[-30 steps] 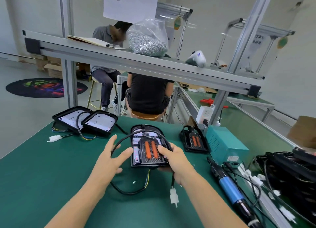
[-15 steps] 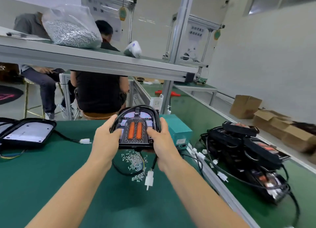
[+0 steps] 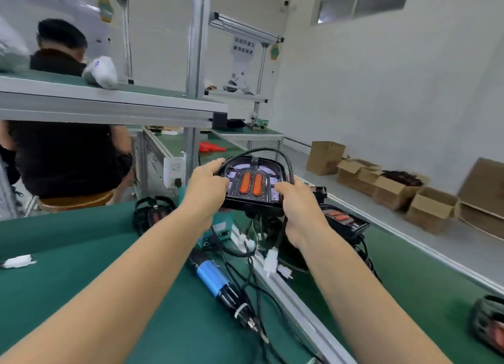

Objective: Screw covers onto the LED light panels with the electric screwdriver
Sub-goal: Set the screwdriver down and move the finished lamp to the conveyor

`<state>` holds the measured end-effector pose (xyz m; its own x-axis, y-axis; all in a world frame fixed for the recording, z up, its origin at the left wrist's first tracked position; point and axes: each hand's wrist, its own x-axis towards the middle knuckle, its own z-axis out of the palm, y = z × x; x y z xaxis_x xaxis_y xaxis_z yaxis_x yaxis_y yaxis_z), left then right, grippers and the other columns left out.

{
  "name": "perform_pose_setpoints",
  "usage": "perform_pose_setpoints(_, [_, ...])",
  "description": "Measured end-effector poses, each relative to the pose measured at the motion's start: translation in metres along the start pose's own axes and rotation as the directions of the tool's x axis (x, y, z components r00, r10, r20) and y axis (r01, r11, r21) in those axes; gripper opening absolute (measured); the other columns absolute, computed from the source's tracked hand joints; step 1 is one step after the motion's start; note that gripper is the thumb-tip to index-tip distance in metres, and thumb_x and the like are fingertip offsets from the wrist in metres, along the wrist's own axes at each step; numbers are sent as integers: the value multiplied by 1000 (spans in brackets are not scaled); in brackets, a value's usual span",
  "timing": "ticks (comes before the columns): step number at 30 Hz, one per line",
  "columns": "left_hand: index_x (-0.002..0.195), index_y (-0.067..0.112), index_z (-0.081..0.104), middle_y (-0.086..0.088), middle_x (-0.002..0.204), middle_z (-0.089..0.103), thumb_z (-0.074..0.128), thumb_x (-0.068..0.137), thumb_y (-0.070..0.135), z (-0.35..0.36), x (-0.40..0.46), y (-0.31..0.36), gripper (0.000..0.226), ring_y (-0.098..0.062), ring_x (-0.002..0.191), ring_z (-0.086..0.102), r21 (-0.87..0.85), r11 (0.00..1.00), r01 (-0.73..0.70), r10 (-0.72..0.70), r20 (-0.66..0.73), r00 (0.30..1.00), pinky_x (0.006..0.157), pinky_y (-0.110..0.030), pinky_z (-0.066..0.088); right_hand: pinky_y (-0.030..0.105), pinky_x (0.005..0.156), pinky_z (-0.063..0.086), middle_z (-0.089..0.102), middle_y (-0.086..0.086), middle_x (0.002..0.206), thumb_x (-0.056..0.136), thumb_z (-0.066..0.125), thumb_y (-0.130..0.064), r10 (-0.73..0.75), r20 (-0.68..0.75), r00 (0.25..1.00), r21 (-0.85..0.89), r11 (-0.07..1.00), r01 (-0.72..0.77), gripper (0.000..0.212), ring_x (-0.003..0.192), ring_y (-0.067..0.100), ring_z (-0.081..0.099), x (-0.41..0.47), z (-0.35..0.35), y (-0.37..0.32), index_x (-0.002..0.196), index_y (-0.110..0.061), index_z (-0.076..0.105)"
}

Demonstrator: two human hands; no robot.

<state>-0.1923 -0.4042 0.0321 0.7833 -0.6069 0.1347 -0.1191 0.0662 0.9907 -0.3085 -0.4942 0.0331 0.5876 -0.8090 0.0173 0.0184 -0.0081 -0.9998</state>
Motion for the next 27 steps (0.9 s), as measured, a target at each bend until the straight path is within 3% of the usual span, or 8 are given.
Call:
perform_pose_setpoints(4, [110, 21, 65, -4, 93, 64, 37, 91, -7, 55, 8, 20, 44, -24, 74, 54, 36, 999, -22, 18, 125, 992, 62, -36, 52, 54, 105, 42, 58, 15, 130, 99, 42, -8, 17, -154, 988, 49, 999, -10, 26, 123, 37, 52, 6, -48, -15, 122, -14, 55])
perform_pose_setpoints(6, [94, 17, 65, -8, 87, 60, 34, 90, -9, 81, 10, 27, 41, -23, 75, 50, 45, 999, -20, 10, 200, 980, 61, -33, 47, 46, 86, 51, 61, 9, 102, 101, 42, -7, 19, -227, 974, 41, 999, -10, 19, 99, 30, 59, 7, -71, -22, 95, -20, 55])
perform_pose_setpoints(8, [102, 11, 64, -13, 93, 55, 32, 91, -10, 104, 11, 31, 40, -24, 81, 47, 31, 999, 11, -19, 263, 965, 62, -37, 52, 35, 65, 49, 54, 3, 82, 101, 42, -4, 19, -304, 953, 59, 998, -1, 29, 79, 25, 57, 12, -94, -26, 80, -23, 48])
perform_pose_setpoints(13, [109, 9, 59, -13, 102, 58, 35, 95, -6, 146, 13, 29, 32, -28, 86, 56, -11, 993, 115, -103, 372, 923, 78, -44, 55, 31, 57, 44, 51, 5, 76, 100, 41, -1, 57, -413, 909, 51, 998, -39, 26, 69, 23, 51, 29, -135, -19, 123, -5, 52])
perform_pose_setpoints(17, [116, -1, 57, -21, 111, 57, 41, 97, 2, 159, 13, 16, 26, -32, 88, 57, -30, 982, 185, -156, 415, 897, 80, -48, 56, 15, 32, 38, 50, 8, 73, 99, 39, 1, 103, -486, 868, 57, 995, -86, 16, 44, 17, 54, 35, -151, -7, 109, -7, 49])
perform_pose_setpoints(21, [95, 14, 57, -11, 116, 55, 42, 100, 19, 161, 17, 1, 16, -26, 100, 56, -7, 984, 180, -158, 441, 883, 91, -40, 49, 20, 39, 43, 50, 9, 79, 98, 40, 1, 122, -509, 852, 8, 990, -138, 24, 59, 20, 46, 46, -169, 7, 78, -10, 47])
perform_pose_setpoints(23, [112, 18, 56, -5, 128, 52, 42, 99, 31, 158, 22, -6, 23, -22, 112, 53, 31, 986, 165, -160, 456, 875, 94, -40, 44, 30, 57, 43, 47, 9, 81, 97, 40, 2, 122, -484, 866, -43, 986, -163, 29, 63, 18, 44, 53, -175, 15, 72, -13, 43])
perform_pose_setpoints(27, [144, 18, 34, -4, 149, 35, 42, 98, 43, 154, 30, -13, 53, -23, 132, 38, 131, 988, 84, -134, 443, 887, 109, -42, 31, 31, 64, 43, 45, 6, 77, 98, 39, 1, 171, -472, 865, -26, 978, -207, 29, 65, 18, 45, 73, -181, 29, 73, -13, 42])
